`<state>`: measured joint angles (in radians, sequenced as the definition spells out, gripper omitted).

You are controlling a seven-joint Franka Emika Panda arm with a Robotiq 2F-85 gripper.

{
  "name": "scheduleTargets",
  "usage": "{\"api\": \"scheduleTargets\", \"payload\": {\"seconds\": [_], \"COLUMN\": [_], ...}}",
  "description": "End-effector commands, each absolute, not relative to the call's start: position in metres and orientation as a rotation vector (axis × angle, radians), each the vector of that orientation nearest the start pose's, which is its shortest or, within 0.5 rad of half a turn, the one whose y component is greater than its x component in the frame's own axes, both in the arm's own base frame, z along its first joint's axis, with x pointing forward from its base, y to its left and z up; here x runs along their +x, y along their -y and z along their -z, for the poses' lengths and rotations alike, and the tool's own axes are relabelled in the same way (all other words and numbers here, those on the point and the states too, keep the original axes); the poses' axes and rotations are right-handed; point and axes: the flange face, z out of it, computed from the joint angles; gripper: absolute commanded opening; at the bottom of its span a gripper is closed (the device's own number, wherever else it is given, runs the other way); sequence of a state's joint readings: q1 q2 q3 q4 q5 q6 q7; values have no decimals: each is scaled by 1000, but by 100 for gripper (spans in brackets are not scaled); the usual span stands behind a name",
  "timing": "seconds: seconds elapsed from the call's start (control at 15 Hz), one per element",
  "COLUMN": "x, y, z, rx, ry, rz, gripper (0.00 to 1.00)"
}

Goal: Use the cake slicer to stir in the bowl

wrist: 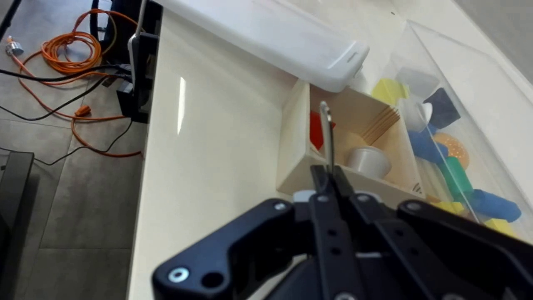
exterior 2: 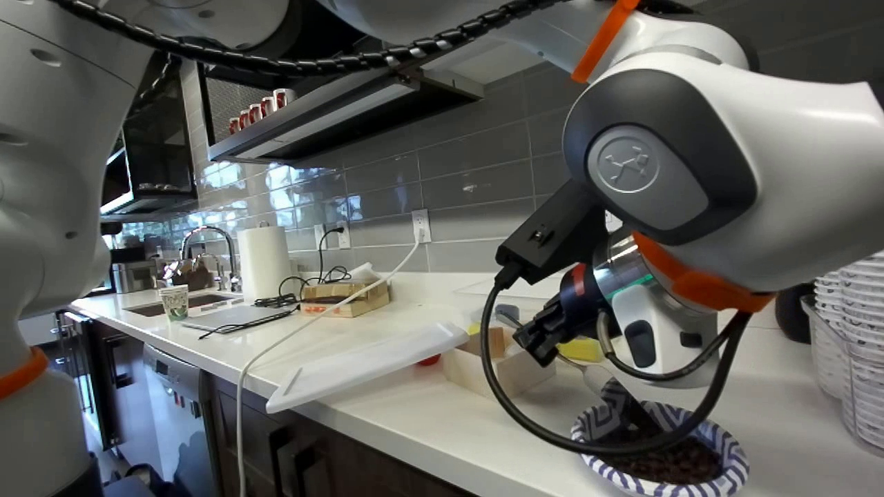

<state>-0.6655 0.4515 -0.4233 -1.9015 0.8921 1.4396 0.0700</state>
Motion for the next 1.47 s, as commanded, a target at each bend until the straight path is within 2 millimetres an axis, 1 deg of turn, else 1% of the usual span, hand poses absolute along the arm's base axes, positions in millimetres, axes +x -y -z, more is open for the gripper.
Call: {"api": "scheduleTargets", "payload": {"seconds": [0.0,0.13,0.27,0.53,0.73,0.93,1.2,1.4], "x": [349,351,348,338,335,335,343,351], "y": [412,405,403,409,417,424,428,424], "z": [-281,-279,-277,-281,-285,-285,-290,-296], "rx": [-1555,-1546,-1524,-1492,-1505,-1537,-1612,-1654], "ry": [-1405,-1397,-1403,-1460,-1542,-1607,-1614,-1586], "rz": [-421,-487,-558,-611,-577,-536,-403,-342], "gripper": [1,1,1,1,1,1,1,1]}}
